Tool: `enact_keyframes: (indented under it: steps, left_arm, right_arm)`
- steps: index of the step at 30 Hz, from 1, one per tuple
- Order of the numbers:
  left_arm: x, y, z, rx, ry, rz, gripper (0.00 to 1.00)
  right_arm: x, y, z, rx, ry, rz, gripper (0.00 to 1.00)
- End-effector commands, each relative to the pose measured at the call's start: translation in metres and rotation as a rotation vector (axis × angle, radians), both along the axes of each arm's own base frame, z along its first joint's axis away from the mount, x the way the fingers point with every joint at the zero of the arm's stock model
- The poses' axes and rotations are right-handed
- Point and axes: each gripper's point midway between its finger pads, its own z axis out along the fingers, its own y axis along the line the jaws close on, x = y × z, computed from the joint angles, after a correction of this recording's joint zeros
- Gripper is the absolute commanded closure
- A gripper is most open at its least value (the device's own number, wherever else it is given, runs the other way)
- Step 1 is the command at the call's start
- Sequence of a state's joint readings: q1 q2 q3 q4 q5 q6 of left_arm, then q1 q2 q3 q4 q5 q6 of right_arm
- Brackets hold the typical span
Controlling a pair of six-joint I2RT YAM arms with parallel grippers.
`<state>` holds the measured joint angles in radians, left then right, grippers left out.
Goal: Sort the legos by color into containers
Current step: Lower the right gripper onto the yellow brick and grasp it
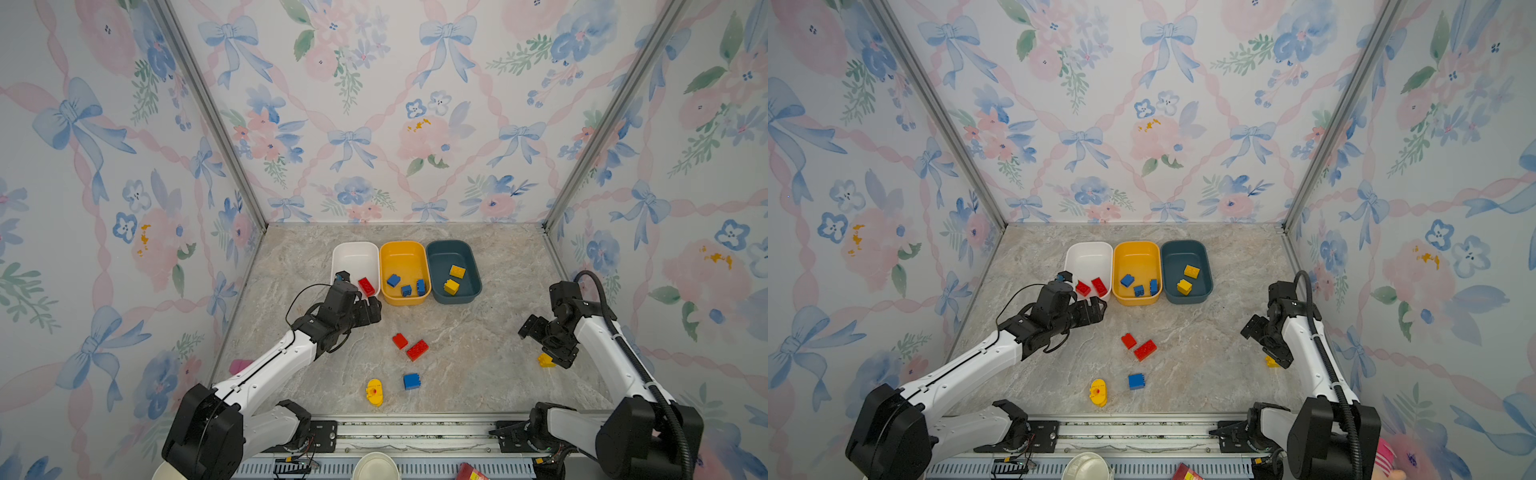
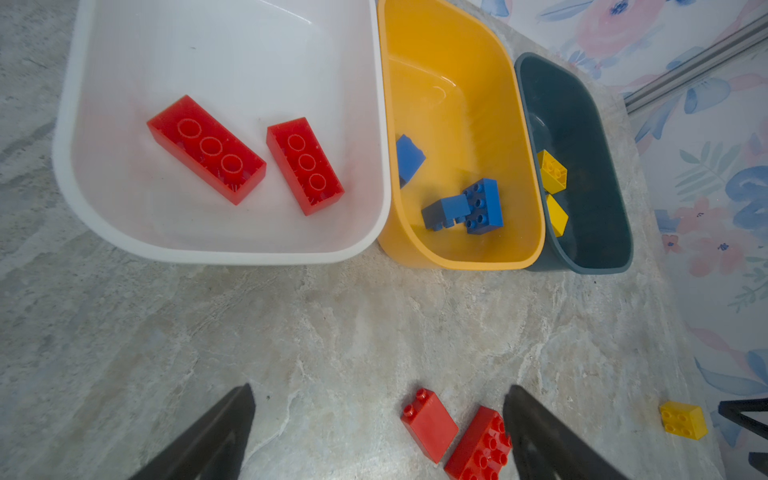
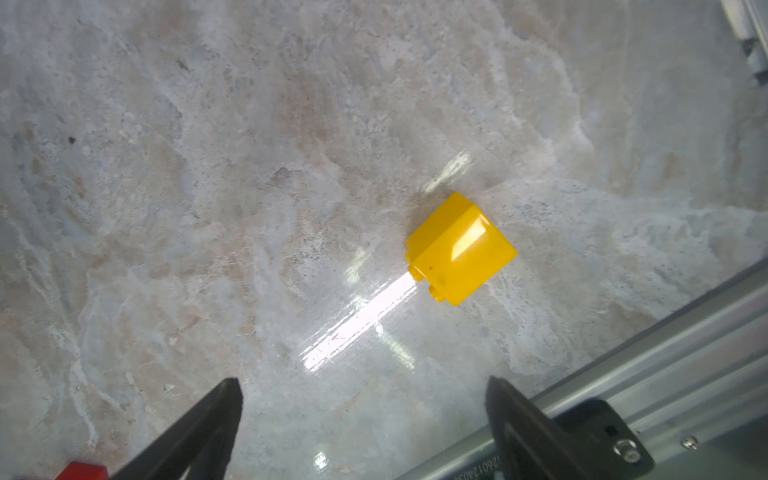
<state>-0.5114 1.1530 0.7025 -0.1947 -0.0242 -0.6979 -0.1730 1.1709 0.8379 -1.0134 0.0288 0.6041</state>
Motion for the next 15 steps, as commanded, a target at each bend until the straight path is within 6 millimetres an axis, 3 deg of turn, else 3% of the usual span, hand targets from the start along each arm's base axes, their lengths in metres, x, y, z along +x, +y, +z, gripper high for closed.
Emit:
enact_keyframes:
  steps: [1,5,6,15]
  left_arm:
    - [-0.003,-0.003,0.003,0.011,-0.028,-0.043,0.04]
    - [-0.003,-0.007,0.007,-0.007,-0.038,-0.059,0.04]
    - [-0.009,-0.004,-0.006,0.005,-0.012,-0.061,0.04]
    - [-0.013,-0.003,-0.008,-0.011,-0.011,-0.055,0.04]
  right_arm:
    - [-0.015,-0.005,-0.012,0.054,0.034,-0.133,0.05]
    - [-0.019,-0.017,-0.023,0.079,0.049,-0.221,0.06]
    - [-0.02,-0.02,-0.024,0.082,0.049,-0.239,0.06]
    - [-0.021,-0.043,-0.037,0.086,-0.011,-0.423,0.1]
